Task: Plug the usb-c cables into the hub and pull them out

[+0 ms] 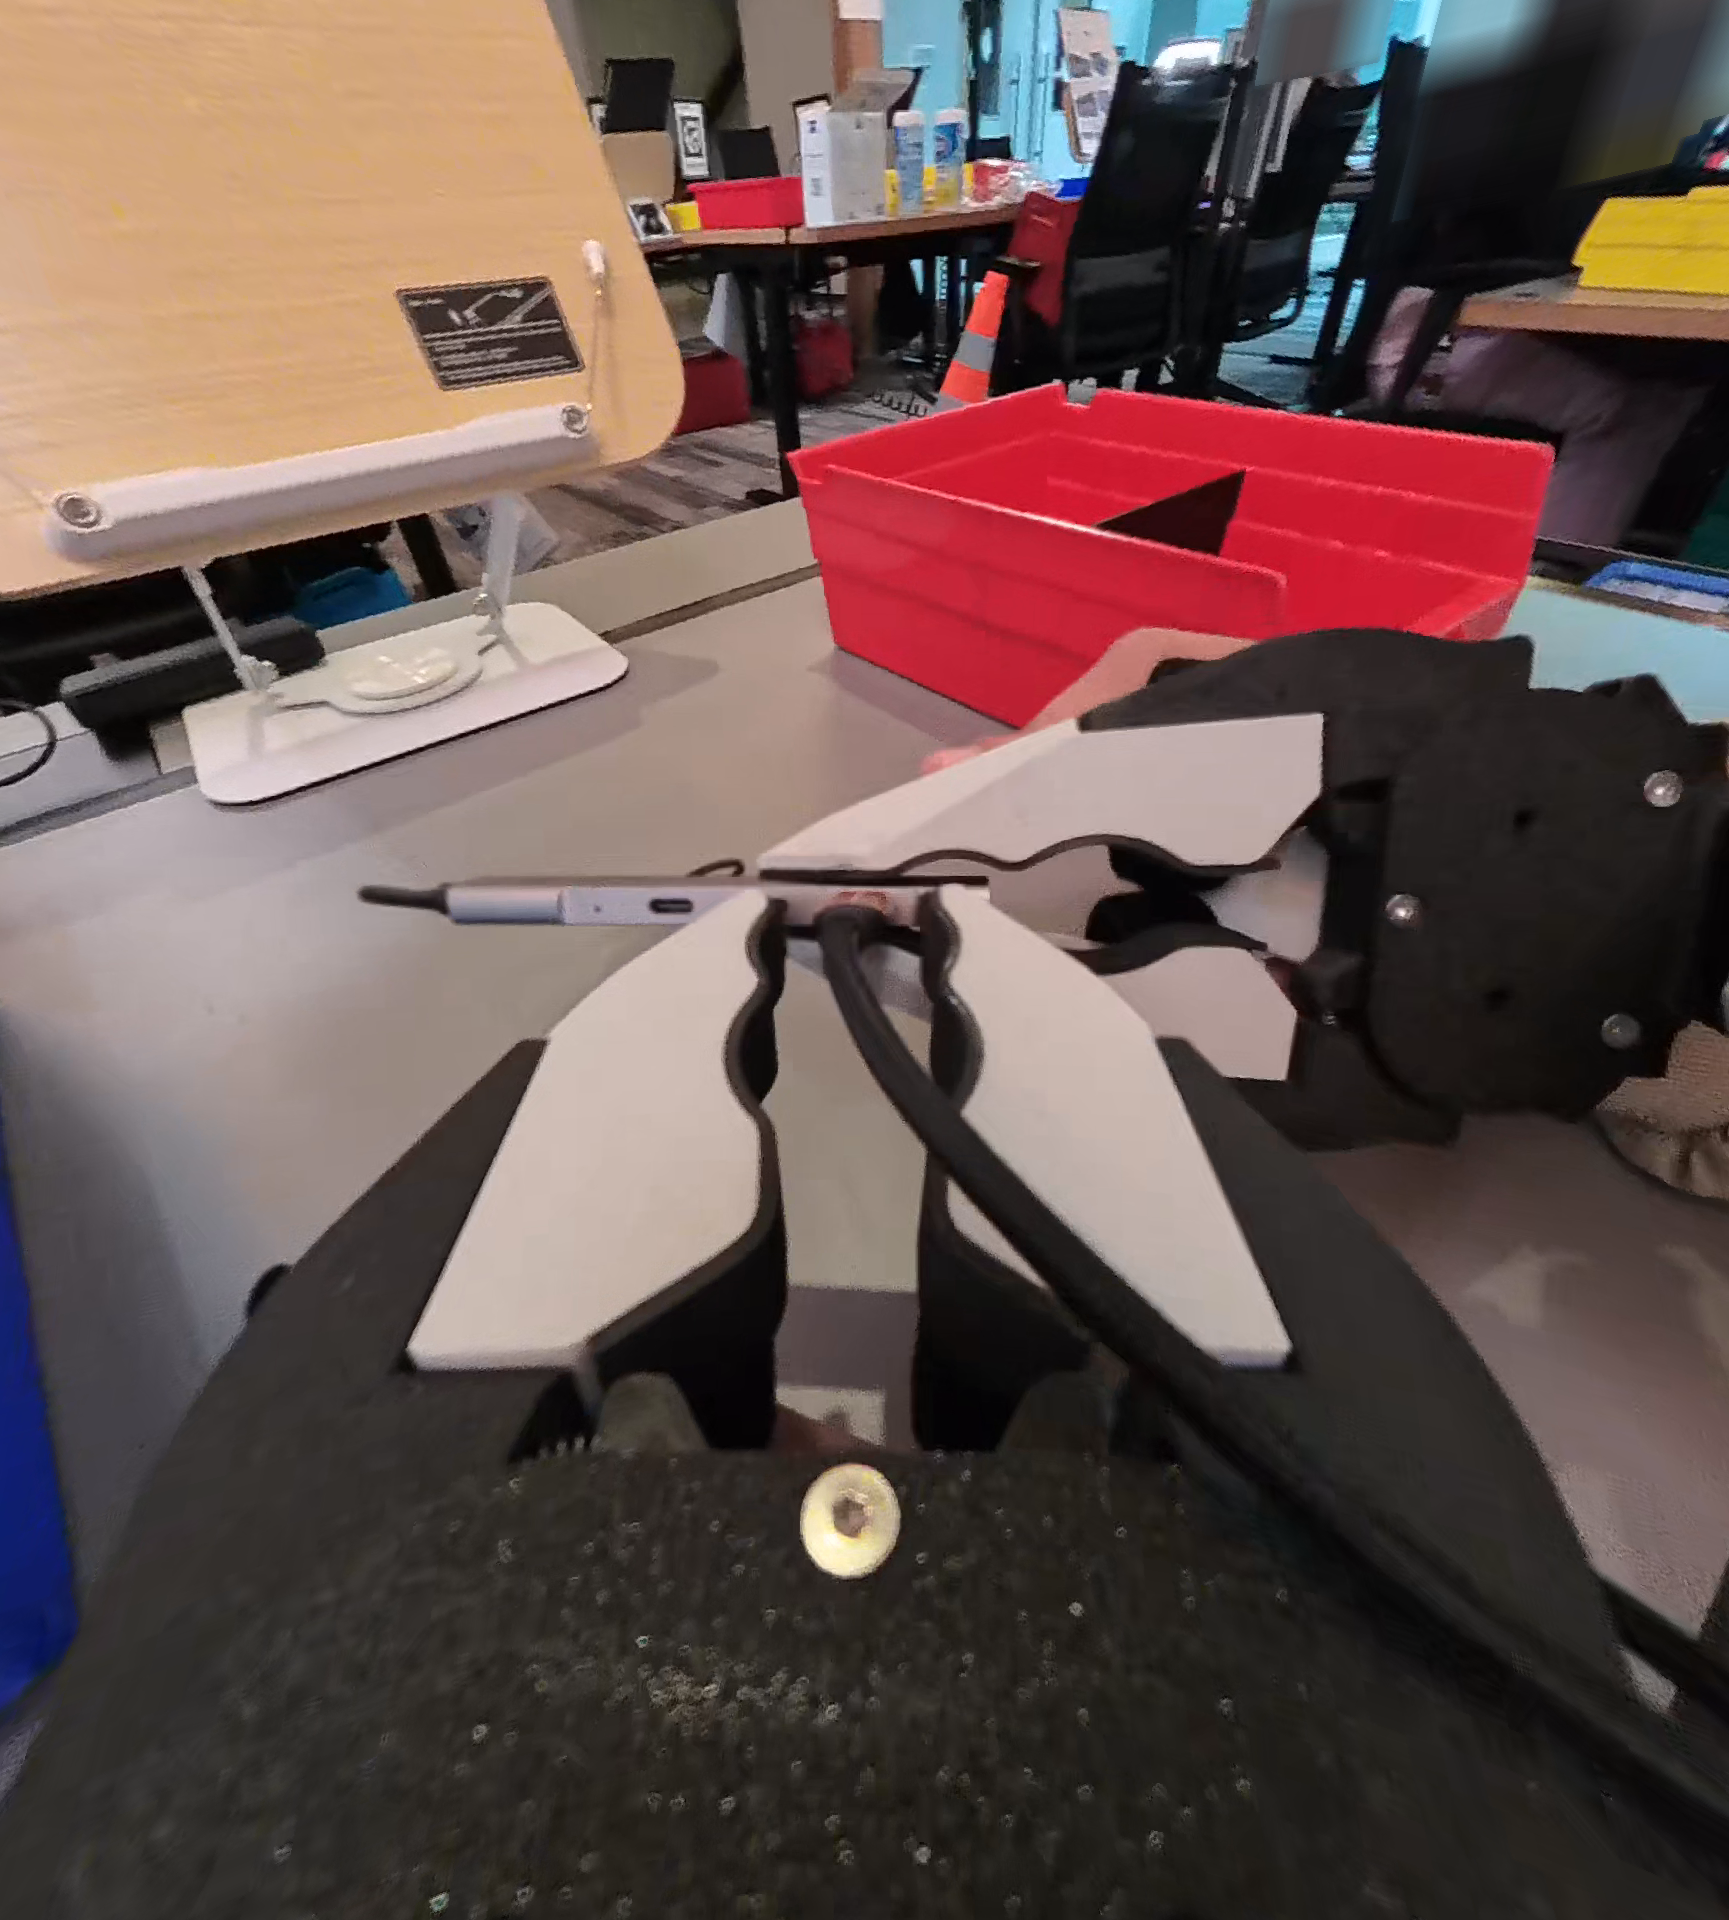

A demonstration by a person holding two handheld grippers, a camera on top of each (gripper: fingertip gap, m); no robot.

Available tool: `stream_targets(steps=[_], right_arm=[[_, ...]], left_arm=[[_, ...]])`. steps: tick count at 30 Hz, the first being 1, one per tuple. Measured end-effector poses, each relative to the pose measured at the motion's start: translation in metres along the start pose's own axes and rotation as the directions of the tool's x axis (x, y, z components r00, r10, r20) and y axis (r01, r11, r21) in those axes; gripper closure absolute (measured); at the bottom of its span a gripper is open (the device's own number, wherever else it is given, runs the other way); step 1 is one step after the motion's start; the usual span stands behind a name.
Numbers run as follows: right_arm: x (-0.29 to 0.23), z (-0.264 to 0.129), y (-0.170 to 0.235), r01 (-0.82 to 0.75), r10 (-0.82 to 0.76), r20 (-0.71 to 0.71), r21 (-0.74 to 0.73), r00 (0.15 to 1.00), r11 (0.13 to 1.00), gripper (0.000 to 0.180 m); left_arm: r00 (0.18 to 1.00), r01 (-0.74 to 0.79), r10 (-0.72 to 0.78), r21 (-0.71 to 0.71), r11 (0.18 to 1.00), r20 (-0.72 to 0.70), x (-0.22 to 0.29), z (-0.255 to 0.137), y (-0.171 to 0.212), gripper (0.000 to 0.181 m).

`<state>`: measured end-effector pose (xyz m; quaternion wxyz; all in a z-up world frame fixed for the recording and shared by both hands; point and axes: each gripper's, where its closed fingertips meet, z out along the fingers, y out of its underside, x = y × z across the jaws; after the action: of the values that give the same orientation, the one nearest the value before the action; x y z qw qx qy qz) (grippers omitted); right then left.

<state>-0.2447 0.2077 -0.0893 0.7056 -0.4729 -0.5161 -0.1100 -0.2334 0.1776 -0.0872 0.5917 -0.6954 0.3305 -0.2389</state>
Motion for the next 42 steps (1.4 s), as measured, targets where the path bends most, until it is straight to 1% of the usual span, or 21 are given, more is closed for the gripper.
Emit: stream_targets(steps=[1, 2, 5, 8, 15, 19, 22, 31, 42], right_arm=[[-0.002, 0.001, 0.000, 0.007, -0.007, 0.000, -0.009, 1.000, 1.000, 0.171], [-0.002, 0.001, 0.001, 0.014, -0.015, -0.003, -0.014, 1.000, 1.000, 0.171], [-0.003, -0.001, 0.001, 0.006, -0.006, 0.010, -0.014, 1.000, 1.000, 0.171], [-0.002, -0.002, 0.001, 0.028, -0.028, 0.010, -0.016, 1.000, 0.999, 0.171], [0.003, -0.003, -0.004, 0.026, -0.026, -0.006, -0.009, 1.000, 1.000, 0.170], [0.005, -0.002, -0.011, 0.018, -0.018, -0.029, 0.009, 0.999, 1.000, 0.170], [0.005, -0.001, -0.014, 0.021, -0.021, -0.028, 0.006, 0.999, 1.000, 0.170], [0.005, -0.001, -0.022, 0.063, -0.062, -0.058, 0.023, 0.996, 0.998, 0.170], [0.002, 0.003, -0.024, 0.043, -0.043, -0.051, 0.009, 0.998, 0.999, 0.169]], left_arm=[[1.000, -0.007, 0.007, 0.000, 1.000, -0.006, 0.000, 0.001, 0.001, 0.165], [1.000, -0.020, 0.020, 0.002, 1.000, -0.011, 0.001, 0.002, 0.001, 0.168], [0.999, -0.033, 0.033, 0.003, 0.999, -0.021, 0.002, 0.002, 0.001, 0.168], [0.999, -0.041, 0.041, -0.001, 0.999, -0.031, 0.003, 0.002, 0.001, 0.169], [0.999, -0.046, 0.047, 0.025, 0.999, -0.013, 0.002, -0.003, -0.005, 0.169], [0.996, -0.084, 0.084, 0.047, 0.995, 0.003, 0.002, -0.008, -0.010, 0.169], [0.998, -0.066, 0.067, 0.054, 0.996, -0.009, 0.001, -0.012, -0.012, 0.169], [0.998, -0.064, 0.064, 0.052, 0.997, 0.002, -0.001, -0.019, -0.013, 0.169], [0.994, -0.100, 0.098, 0.035, 0.994, 0.053, -0.005, -0.023, -0.013, 0.169]])
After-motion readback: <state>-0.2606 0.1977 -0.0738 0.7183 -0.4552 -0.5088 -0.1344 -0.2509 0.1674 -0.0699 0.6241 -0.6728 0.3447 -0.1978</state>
